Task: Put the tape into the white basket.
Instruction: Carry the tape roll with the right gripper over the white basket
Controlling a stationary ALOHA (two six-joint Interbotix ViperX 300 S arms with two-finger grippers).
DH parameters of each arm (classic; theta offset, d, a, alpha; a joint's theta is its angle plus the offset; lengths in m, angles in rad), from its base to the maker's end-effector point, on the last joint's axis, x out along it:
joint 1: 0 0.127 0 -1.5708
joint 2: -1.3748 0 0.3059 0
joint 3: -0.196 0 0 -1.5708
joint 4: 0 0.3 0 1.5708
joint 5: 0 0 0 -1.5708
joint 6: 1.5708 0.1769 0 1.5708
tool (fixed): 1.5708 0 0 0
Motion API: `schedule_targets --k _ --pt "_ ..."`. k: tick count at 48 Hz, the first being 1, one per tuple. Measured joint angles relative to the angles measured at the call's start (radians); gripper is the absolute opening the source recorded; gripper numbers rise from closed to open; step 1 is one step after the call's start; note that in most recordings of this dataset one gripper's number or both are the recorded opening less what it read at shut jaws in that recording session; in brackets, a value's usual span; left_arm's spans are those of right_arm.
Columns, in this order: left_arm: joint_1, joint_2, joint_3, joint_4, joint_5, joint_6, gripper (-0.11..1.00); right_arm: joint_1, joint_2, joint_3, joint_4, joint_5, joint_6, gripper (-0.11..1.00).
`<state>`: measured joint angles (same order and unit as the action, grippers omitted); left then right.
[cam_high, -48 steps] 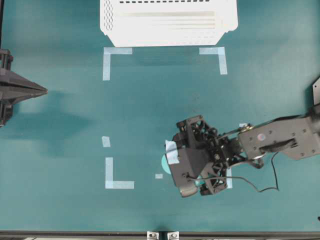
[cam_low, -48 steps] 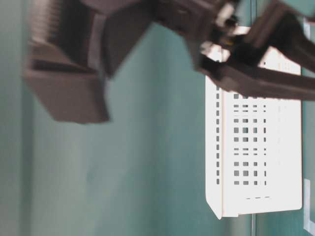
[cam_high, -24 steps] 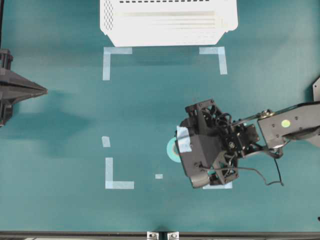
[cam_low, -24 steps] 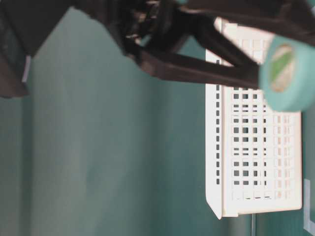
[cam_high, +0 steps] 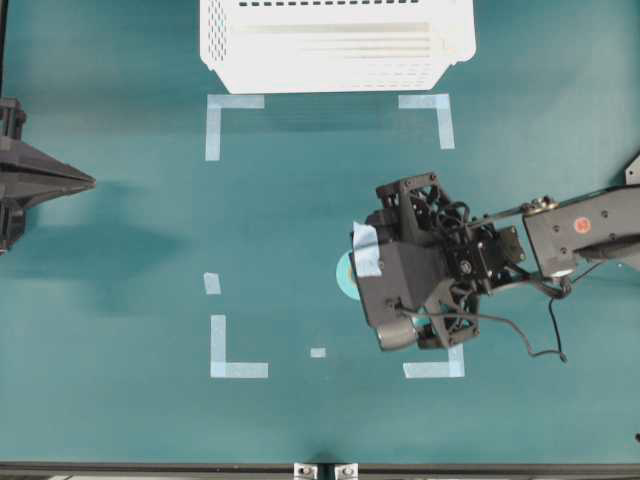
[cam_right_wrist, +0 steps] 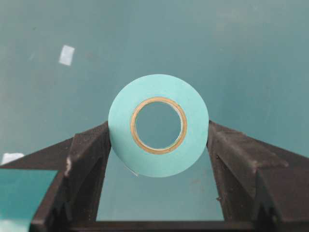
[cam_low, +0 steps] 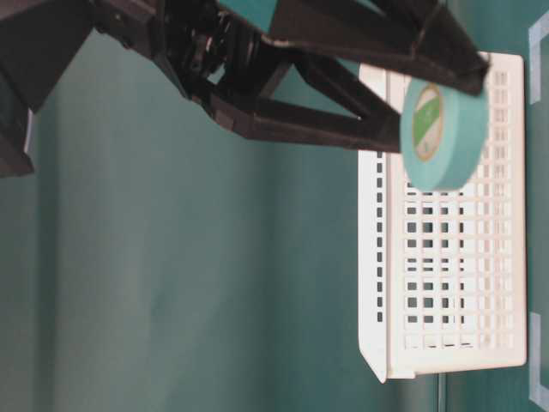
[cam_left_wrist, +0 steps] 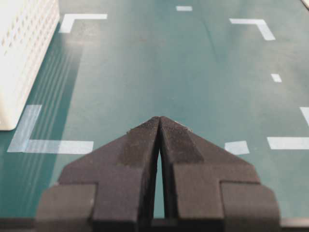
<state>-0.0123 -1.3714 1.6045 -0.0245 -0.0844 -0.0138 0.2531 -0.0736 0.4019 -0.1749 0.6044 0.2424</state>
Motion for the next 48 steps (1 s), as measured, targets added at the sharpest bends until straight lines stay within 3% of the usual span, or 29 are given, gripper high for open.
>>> schedule_targets --k 48 --pt "0.0 0.0 0.0 0.0 0.002 -0.003 -0.11 -0.488 -0.115 0.075 -0.031 -0.032 -0.006 0.68"
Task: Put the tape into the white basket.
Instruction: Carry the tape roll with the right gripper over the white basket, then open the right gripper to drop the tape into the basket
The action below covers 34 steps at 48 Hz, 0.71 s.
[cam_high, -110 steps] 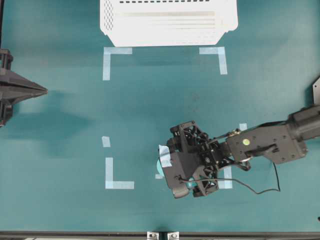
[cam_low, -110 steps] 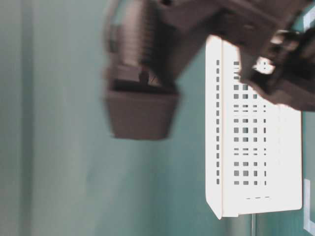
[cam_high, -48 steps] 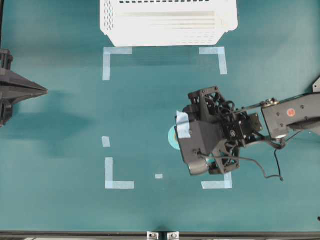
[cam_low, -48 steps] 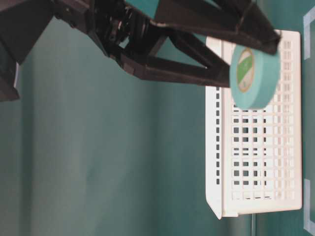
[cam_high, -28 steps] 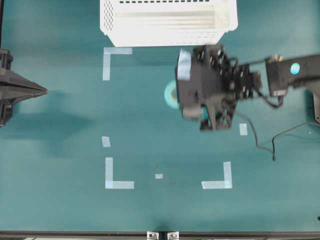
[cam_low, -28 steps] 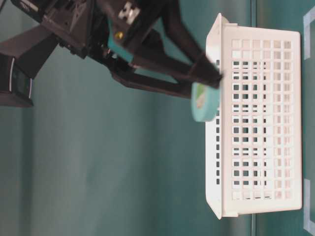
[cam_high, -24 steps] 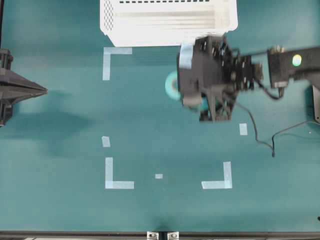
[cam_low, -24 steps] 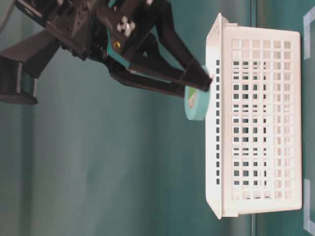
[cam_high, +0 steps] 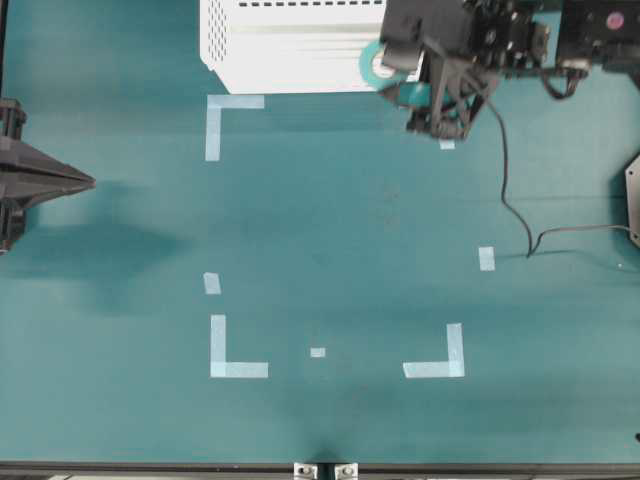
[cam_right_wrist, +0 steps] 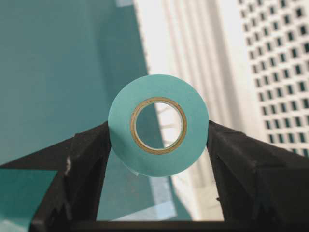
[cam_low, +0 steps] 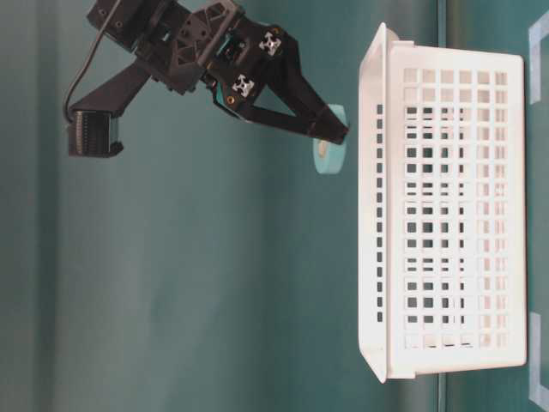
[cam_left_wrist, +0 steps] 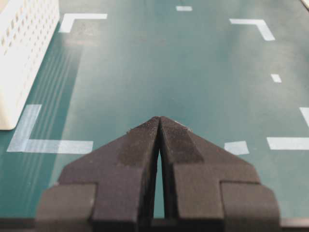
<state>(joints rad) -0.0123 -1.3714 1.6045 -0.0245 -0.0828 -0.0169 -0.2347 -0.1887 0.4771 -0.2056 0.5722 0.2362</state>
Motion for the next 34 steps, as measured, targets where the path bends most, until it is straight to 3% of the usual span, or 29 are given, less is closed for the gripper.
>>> schedule_targets --k 14,34 --pt "0.0 0.0 0.0 0.0 0.0 0.0 -0.11 -0.115 -0.008 0.015 -0.002 -0.051 0.006 0.68" --pt "0.0 0.0 0.0 0.0 0.0 0.0 -0.11 -0.198 -0.009 0.086 0.0 -0.176 0.011 0.68"
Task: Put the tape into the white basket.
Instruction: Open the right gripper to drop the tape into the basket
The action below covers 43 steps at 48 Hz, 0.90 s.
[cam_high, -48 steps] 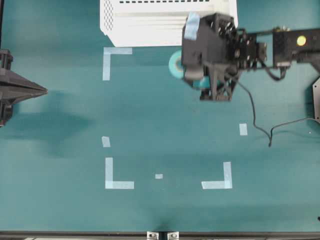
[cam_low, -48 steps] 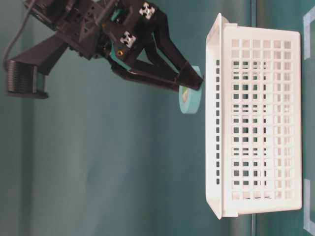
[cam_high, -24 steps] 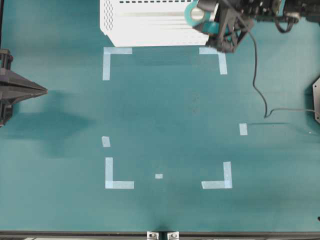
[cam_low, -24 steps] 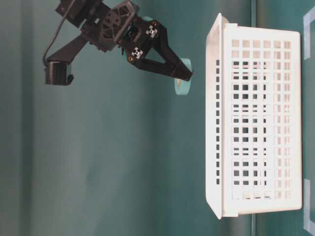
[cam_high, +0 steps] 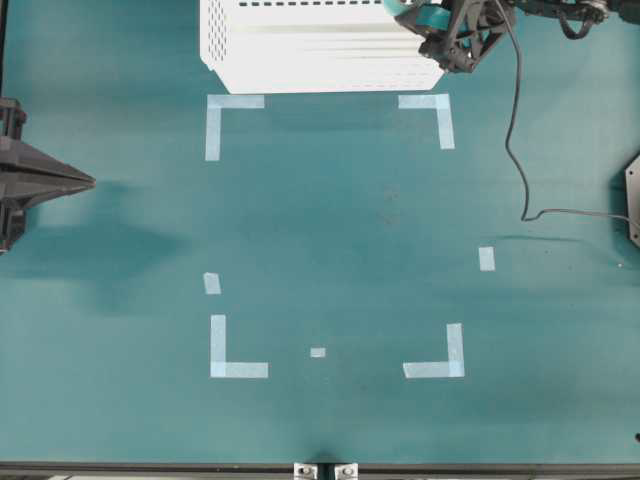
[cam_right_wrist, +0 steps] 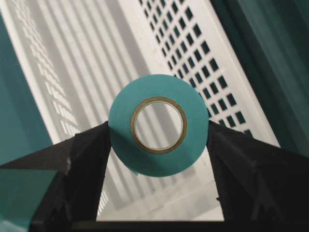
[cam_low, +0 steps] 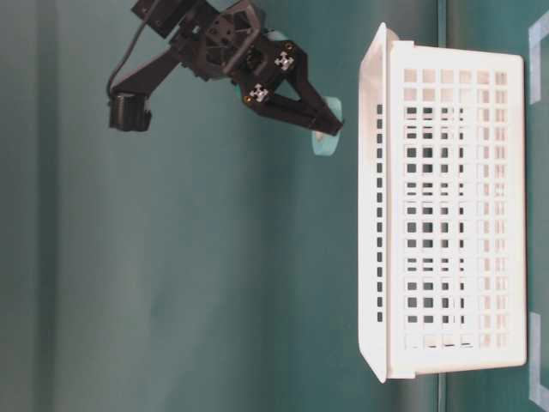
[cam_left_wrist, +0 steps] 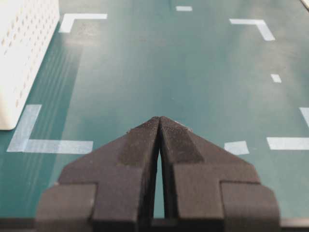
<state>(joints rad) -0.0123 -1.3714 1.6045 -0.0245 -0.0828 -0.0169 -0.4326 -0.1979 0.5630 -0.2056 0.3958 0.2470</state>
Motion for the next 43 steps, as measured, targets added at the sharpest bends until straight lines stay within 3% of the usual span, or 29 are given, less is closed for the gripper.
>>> schedule_targets --k 24,32,43 --pt "0.0 0.0 0.0 0.002 -0.002 0.0 -0.11 -0.003 0.0 0.066 0.002 -0.114 -0.003 0.68" --pt "0.0 0.0 0.0 0.0 -0.002 0.0 -0.11 -0.002 -0.005 0.071 0.0 -0.121 -0.003 0.97" --pt "0.0 0.0 0.0 0.0 -0.002 0.0 -0.11 -0.003 -0.048 0.084 0.0 -0.123 -0.002 0.94"
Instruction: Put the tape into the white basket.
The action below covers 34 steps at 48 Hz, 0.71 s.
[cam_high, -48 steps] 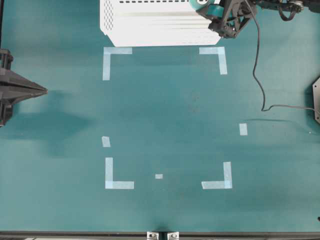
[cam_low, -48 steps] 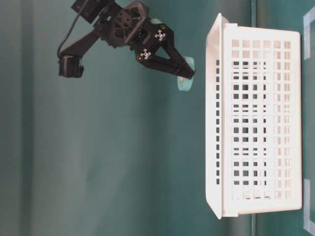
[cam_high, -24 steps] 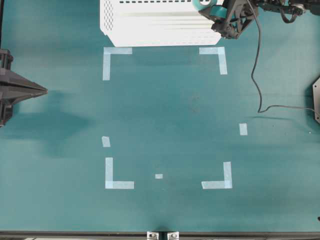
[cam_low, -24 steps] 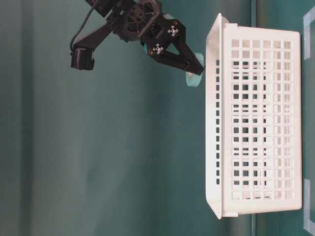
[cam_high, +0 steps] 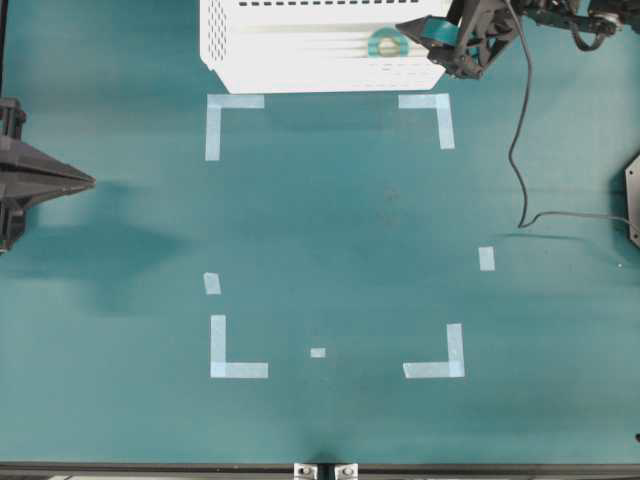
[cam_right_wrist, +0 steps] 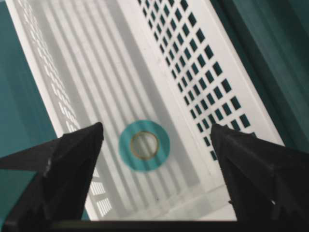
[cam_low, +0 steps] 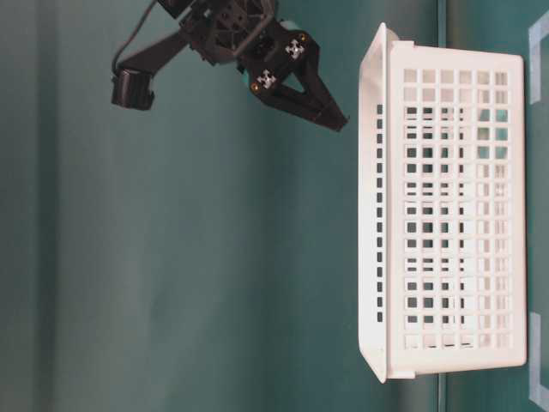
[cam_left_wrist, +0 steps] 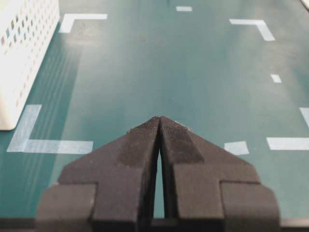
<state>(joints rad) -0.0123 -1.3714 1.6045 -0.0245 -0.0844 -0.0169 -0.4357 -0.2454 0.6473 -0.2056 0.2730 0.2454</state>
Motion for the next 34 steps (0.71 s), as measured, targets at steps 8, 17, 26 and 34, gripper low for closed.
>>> schedule_targets --k 8,17,26,34 --pt "0.0 0.0 0.0 0.0 0.002 0.0 -0.11 0.006 -0.061 0.035 0.002 -0.003 0.0 0.94" --pt "0.0 0.0 0.0 0.0 0.0 0.0 -0.11 0.055 -0.179 0.12 0.003 -0.064 0.0 0.94" --pt "0.0 0.0 0.0 0.002 0.0 0.0 -0.11 0.138 -0.327 0.23 0.054 -0.17 0.003 0.93" --pt "0.0 0.0 0.0 0.0 0.0 0.0 -0.11 0.204 -0.428 0.311 0.091 -0.198 0.002 0.92"
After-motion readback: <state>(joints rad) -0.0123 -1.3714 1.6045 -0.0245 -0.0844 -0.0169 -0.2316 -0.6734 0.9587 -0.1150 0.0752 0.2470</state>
